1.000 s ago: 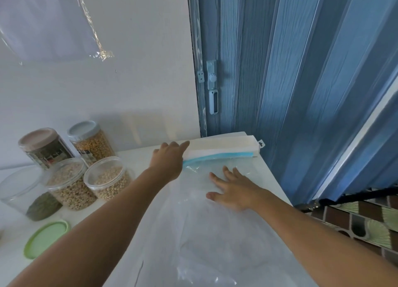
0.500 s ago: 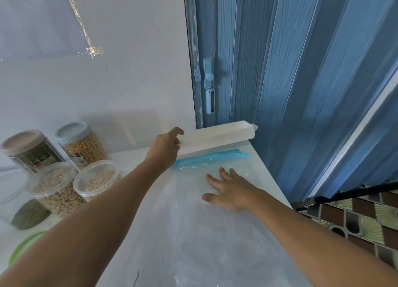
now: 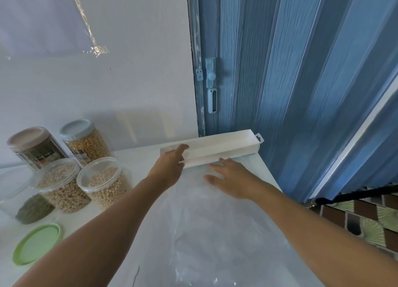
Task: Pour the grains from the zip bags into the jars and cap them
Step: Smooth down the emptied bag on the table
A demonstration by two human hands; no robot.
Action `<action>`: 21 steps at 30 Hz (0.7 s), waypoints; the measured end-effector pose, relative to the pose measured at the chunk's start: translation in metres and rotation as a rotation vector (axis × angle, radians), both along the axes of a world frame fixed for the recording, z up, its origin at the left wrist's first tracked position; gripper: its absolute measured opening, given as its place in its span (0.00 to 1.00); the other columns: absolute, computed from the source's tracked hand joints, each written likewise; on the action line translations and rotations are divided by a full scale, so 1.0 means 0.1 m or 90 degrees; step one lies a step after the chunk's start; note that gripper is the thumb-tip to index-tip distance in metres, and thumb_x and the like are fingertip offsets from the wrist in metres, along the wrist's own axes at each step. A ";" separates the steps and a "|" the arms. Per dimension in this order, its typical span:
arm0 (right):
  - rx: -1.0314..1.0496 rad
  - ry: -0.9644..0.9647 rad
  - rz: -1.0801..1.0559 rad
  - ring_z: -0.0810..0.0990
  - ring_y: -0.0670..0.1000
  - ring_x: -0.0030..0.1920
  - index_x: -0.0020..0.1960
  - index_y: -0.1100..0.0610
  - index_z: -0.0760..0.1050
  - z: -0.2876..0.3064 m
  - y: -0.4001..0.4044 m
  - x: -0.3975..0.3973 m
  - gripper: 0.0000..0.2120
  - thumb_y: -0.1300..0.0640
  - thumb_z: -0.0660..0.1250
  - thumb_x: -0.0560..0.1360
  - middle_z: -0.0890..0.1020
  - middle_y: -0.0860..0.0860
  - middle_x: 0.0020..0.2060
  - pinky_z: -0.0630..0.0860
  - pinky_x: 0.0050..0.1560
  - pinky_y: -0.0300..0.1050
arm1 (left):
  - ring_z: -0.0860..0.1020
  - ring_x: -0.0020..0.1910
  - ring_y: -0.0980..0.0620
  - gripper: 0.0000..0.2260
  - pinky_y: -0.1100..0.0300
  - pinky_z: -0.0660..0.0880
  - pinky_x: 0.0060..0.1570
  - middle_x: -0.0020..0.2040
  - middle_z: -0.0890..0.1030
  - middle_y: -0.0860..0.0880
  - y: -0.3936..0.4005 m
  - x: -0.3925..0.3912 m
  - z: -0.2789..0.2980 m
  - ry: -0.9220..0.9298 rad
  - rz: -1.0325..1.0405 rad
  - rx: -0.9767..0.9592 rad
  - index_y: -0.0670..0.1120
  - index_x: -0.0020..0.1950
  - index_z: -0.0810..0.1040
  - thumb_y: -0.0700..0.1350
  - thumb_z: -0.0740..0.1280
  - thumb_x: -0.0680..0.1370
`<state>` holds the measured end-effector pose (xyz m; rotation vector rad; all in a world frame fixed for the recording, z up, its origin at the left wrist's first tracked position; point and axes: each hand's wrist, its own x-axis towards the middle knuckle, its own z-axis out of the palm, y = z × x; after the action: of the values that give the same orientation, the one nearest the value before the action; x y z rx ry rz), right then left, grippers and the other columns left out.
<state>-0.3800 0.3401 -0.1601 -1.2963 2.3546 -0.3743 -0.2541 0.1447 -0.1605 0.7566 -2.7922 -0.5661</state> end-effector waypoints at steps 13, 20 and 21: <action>0.173 -0.018 0.089 0.34 0.53 0.83 0.82 0.34 0.39 0.02 0.76 0.48 0.45 0.18 0.46 0.72 0.37 0.48 0.83 0.38 0.82 0.57 | 0.32 0.81 0.55 0.53 0.48 0.39 0.81 0.83 0.34 0.59 0.94 0.96 -0.12 -0.272 -0.189 0.074 0.65 0.83 0.39 0.87 0.51 0.64; 0.113 0.075 0.089 0.30 0.52 0.81 0.81 0.34 0.33 -0.41 0.93 0.61 0.50 0.14 0.40 0.66 0.32 0.47 0.82 0.35 0.81 0.59 | 0.25 0.79 0.53 0.52 0.48 0.37 0.82 0.81 0.26 0.55 0.94 1.08 -0.56 -0.273 -0.219 -0.044 0.63 0.81 0.30 0.87 0.48 0.67; 0.104 0.082 0.090 0.29 0.52 0.81 0.81 0.34 0.32 -0.45 0.94 0.61 0.51 0.13 0.39 0.64 0.31 0.47 0.82 0.35 0.81 0.60 | 0.24 0.78 0.53 0.52 0.48 0.36 0.82 0.81 0.26 0.54 0.95 1.09 -0.58 -0.269 -0.216 -0.053 0.63 0.81 0.30 0.86 0.49 0.67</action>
<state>-0.3187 0.4336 -0.2048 -1.4346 2.3240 -0.0546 -0.1454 0.2397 -0.2186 0.4230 -3.3448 -0.3695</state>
